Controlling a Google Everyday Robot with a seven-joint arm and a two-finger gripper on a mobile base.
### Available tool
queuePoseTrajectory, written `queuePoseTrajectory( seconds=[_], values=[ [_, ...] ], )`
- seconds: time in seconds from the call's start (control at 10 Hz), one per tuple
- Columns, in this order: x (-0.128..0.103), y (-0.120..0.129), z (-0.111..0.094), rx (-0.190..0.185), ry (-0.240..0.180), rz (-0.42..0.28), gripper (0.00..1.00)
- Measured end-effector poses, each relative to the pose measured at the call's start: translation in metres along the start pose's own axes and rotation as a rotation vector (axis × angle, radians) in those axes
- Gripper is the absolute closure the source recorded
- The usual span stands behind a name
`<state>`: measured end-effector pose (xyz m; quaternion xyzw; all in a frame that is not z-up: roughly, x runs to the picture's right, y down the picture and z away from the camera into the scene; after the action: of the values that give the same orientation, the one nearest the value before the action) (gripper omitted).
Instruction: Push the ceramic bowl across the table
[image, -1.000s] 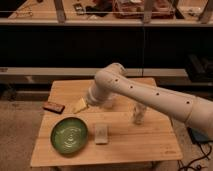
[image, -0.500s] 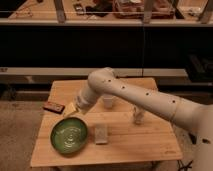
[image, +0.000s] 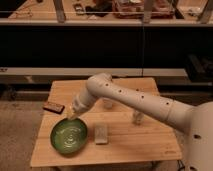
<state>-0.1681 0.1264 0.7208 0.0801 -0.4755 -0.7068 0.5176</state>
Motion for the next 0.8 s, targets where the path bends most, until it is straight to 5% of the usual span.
queuePoseTrajectory(
  seconds=[0.5,0.8],
  values=[
    [0.002,-0.005,0.017,0.001,-0.016,-0.031,0.75],
    [0.004,0.006,0.046,-0.053,-0.063,-0.066,0.75]
  ],
)
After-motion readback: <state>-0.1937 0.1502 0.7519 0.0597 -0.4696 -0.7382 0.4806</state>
